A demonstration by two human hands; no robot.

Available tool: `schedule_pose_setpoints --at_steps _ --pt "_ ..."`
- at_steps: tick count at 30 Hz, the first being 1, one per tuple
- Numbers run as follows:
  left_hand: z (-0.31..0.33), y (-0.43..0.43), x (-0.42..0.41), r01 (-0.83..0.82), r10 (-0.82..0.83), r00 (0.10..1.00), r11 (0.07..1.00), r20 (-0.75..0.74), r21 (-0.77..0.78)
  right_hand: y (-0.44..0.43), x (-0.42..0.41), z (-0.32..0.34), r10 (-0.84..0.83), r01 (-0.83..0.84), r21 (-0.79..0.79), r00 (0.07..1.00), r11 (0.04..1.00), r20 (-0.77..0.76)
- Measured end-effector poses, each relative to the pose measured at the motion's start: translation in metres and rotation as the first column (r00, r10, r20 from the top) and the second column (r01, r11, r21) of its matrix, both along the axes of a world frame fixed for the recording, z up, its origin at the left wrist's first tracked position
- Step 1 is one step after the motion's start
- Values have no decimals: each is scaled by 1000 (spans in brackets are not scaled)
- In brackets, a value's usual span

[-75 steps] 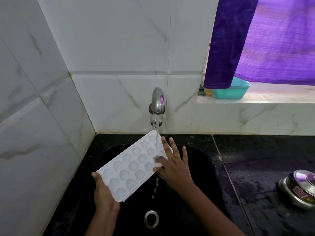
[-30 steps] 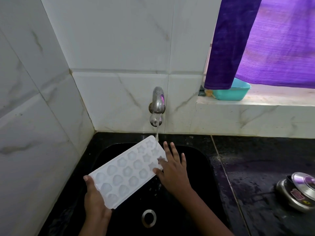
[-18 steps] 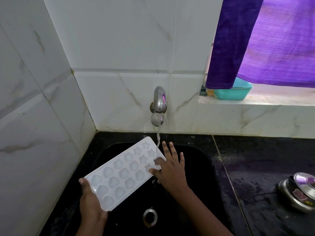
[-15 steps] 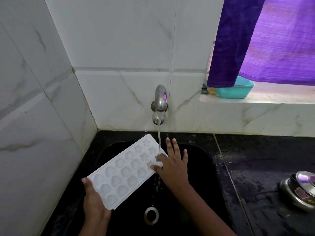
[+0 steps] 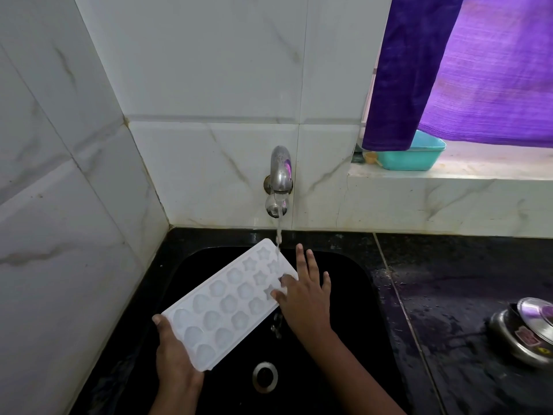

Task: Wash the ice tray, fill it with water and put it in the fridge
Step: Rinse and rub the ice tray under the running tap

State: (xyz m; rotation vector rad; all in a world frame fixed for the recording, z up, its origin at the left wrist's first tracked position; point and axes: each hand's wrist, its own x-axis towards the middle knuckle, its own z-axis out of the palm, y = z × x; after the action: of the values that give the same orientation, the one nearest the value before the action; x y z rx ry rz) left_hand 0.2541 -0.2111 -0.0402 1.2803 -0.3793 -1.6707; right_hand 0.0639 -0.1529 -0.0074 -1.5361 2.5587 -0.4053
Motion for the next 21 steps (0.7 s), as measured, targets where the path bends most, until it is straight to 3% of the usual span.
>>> schedule_pose_setpoints --at_steps 4,11,15,21 --pt "0 -5 1 3 -3 1000 999 -9 -34 1 -7 2 60 -61 -29 998 998 -6" --pt "6 4 -9 4 -4 1000 1000 3 21 -2 -3 4 14 -12 16 990 1000 -139" --pt "7 3 -4 -2 2 1000 999 13 39 -1 -3 0 37 -36 34 998 999 -41" --pt "4 11 -5 -18 18 1000 999 -14 28 1 2 -2 -16 26 78 993 997 -117"
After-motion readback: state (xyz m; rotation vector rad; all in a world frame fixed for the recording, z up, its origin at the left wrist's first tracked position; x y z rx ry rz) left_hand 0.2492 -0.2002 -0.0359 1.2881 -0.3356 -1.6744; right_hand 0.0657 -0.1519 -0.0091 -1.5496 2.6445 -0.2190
